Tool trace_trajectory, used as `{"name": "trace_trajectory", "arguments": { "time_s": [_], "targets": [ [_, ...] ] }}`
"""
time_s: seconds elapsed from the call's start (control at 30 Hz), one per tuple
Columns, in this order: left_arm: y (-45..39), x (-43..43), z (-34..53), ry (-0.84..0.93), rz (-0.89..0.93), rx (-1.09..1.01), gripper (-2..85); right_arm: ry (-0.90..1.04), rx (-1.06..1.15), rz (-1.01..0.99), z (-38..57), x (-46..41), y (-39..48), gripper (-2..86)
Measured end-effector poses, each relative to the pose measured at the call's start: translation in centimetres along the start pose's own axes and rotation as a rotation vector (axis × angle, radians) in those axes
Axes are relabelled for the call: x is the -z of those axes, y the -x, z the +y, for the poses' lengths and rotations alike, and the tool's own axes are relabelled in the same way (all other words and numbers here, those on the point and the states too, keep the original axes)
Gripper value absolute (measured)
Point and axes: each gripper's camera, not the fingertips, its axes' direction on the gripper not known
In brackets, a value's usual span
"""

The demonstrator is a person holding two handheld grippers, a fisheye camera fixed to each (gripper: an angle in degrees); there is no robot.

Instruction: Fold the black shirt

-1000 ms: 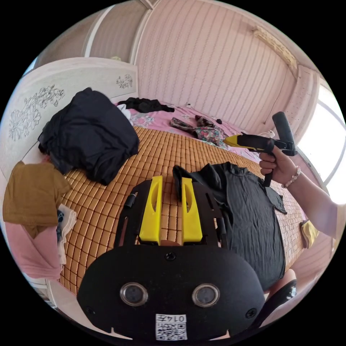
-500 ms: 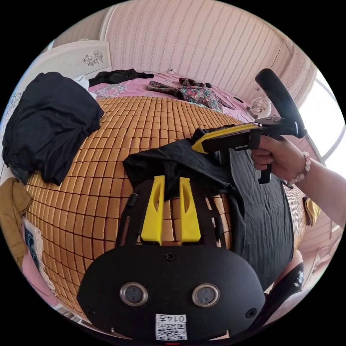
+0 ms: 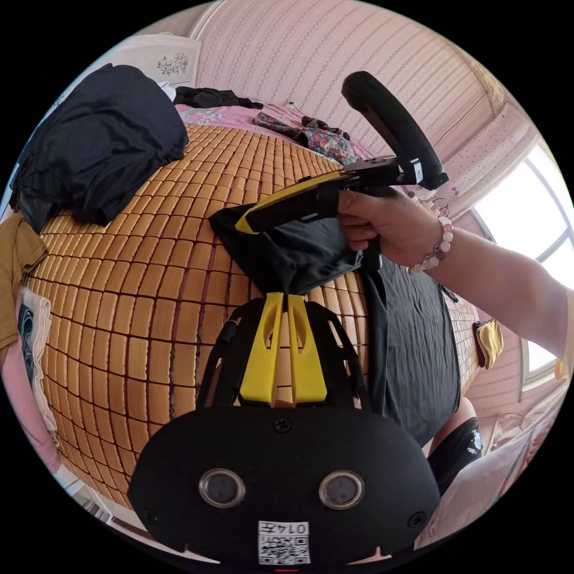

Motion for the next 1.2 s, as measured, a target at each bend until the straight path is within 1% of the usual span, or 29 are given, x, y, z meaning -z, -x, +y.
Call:
{"name": "trace_trajectory", "arguments": {
  "time_s": [0.07, 0.17, 0.23, 0.27, 0.33, 0.4, 0.47, 0.53, 0.6, 0.63, 0.77, 0.83, 0.87, 0.93, 0.97, 1.0, 1.03, 1.07, 1.13, 1.17, 1.2],
  "targets": [
    [-0.1, 0.0, -0.1, 0.003, -0.01, -0.012, -0.7, -0.039, 0.041, 0.076, -0.2, 0.2, 1.3, 3.4],
    [0.1, 0.6, -0.3, -0.017, -0.008, -0.041, -0.7, -0.027, 0.028, 0.09, -0.8, 0.6, 1.5, 1.9],
    [0.7, 1.6, -0.7, -0.057, -0.015, -0.042, -0.7, -0.116, -0.075, 0.036, -1.5, 2.3, -0.2, 2.3],
    [1.4, 2.5, -1.0, -0.093, -0.029, -0.032, -0.7, -0.126, -0.115, 0.001, -1.9, 2.7, -0.8, 2.7],
    [2.7, 3.5, -1.4, -0.122, -0.054, 0.002, -0.7, -0.174, -0.216, -0.169, -3.2, 3.7, -3.0, 4.6],
    [5.0, 3.3, -1.5, -0.078, -0.08, 0.064, -0.6, -0.193, -0.238, -0.193, -3.4, 4.4, -3.6, 6.0],
    [6.8, 2.8, -1.0, -0.037, -0.031, 0.12, -0.5, -0.19, -0.211, -0.188, -3.0, 5.3, -3.8, 7.5],
    [7.6, 3.3, -0.2, -0.053, -0.012, 0.155, -0.4, -0.271, -0.181, -0.144, -1.0, 7.9, -4.1, 8.5],
    [7.3, 4.4, 0.8, -0.073, -0.067, 0.166, -0.3, -0.356, -0.18, -0.133, 1.3, 10.4, -4.4, 8.7],
    [7.2, 4.6, 1.0, -0.077, -0.067, 0.165, -0.3, -0.398, -0.196, -0.118, 3.1, 12.0, -4.5, 8.8],
    [5.8, 6.7, 3.0, -0.091, 0.011, 0.133, 0.0, -0.443, -0.251, -0.09, 10.3, 16.7, -3.6, 9.1],
    [4.2, 8.1, 4.3, -0.105, 0.014, 0.093, 0.2, -0.453, -0.282, 0.039, 17.3, 19.6, -0.6, 8.9],
    [3.0, 8.9, 5.5, -0.104, 0.033, 0.067, 0.3, -0.456, -0.287, 0.092, 19.3, 20.2, 0.5, 8.7],
    [1.0, 9.6, 7.7, -0.081, 0.076, 0.035, 0.4, -0.384, -0.273, 0.357, 27.0, 21.3, 5.9, 8.1],
    [-0.6, 9.9, 9.5, -0.065, 0.102, 0.012, 0.5, -0.349, -0.284, 0.416, 28.8, 21.3, 7.1, 7.9],
    [-2.2, 10.1, 11.2, -0.041, 0.121, -0.016, 1.2, -0.265, -0.325, 0.488, 32.3, 21.1, 9.4, 7.6],
    [-3.1, 10.2, 12.1, -0.026, 0.125, -0.029, 1.6, -0.172, -0.374, 0.507, 35.5, 20.9, 11.2, 7.2],
    [-4.6, 10.2, 13.9, 0.005, 0.122, -0.048, 2.3, -0.131, -0.394, 0.504, 37.1, 20.9, 12.1, 7.1],
    [-6.7, 10.1, 16.3, 0.041, 0.114, -0.07, 3.4, -0.002, -0.521, 0.502, 42.9, 20.8, 14.6, 7.5],
    [-7.7, 9.8, 17.6, 0.067, 0.105, -0.08, 4.1, 0.02, -0.571, 0.501, 44.3, 20.9, 14.9, 7.8],
    [-8.5, 9.4, 18.6, 0.102, 0.076, -0.085, 4.8, 0.051, -0.668, 0.485, 46.9, 21.1, 15.3, 8.6]
  ]
}}
